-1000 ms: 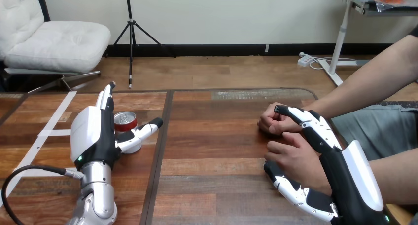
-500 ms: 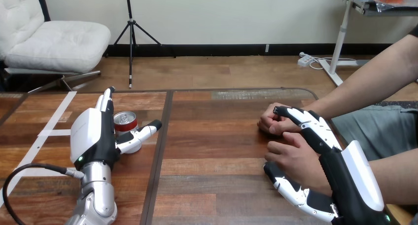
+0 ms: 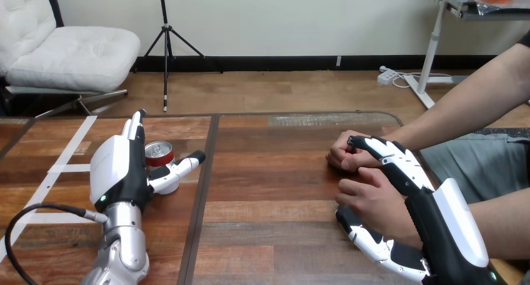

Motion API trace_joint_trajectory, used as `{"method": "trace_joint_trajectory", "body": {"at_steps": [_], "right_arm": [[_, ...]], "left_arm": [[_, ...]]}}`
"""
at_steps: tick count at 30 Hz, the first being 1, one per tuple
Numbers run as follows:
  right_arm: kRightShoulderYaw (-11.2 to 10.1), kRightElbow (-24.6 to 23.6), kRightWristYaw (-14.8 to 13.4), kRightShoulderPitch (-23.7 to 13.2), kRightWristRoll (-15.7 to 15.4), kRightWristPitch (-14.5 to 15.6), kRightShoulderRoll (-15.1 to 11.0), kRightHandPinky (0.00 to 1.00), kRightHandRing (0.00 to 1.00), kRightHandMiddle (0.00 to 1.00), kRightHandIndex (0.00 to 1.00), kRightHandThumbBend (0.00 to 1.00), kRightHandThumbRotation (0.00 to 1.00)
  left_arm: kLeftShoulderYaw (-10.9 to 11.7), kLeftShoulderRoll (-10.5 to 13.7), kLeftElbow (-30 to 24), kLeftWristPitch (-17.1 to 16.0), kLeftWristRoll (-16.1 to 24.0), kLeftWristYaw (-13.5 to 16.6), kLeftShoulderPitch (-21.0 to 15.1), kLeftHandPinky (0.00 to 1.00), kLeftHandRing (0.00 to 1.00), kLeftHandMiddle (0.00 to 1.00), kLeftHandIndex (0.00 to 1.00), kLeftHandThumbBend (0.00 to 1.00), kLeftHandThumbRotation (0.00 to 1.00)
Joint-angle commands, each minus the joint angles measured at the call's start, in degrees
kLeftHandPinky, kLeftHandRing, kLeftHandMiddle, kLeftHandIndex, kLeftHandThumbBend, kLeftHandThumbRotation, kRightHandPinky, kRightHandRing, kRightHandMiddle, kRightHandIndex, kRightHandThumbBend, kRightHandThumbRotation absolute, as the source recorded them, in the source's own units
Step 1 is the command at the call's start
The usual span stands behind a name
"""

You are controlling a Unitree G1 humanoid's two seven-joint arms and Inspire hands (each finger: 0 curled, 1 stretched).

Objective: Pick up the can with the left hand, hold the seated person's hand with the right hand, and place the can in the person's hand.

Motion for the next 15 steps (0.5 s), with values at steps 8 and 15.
{"method": "trace_joint_trajectory", "body": {"at_steps": [8, 15], "right_arm": [[-0.98, -2.49, 0.21, -2.16, 0.40, 0.03, -0.70, 1.00, 0.95, 0.90, 0.87, 0.42, 0.41], [-0.94, -2.76, 0.53, -1.99, 0.59, 0.23, -0.81, 1.00, 0.95, 0.90, 0.87, 0.42, 0.42]], "left_arm": [[-0.48, 1.29, 1.22, 0.33, -0.67, 0.35, -5.67, 0.81, 0.90, 0.96, 0.96, 0.91, 0.57], [-0.04, 1.09, 2.26, -0.29, -1.66, 0.58, -6.22, 0.79, 0.88, 0.94, 0.94, 0.91, 0.55]]}}
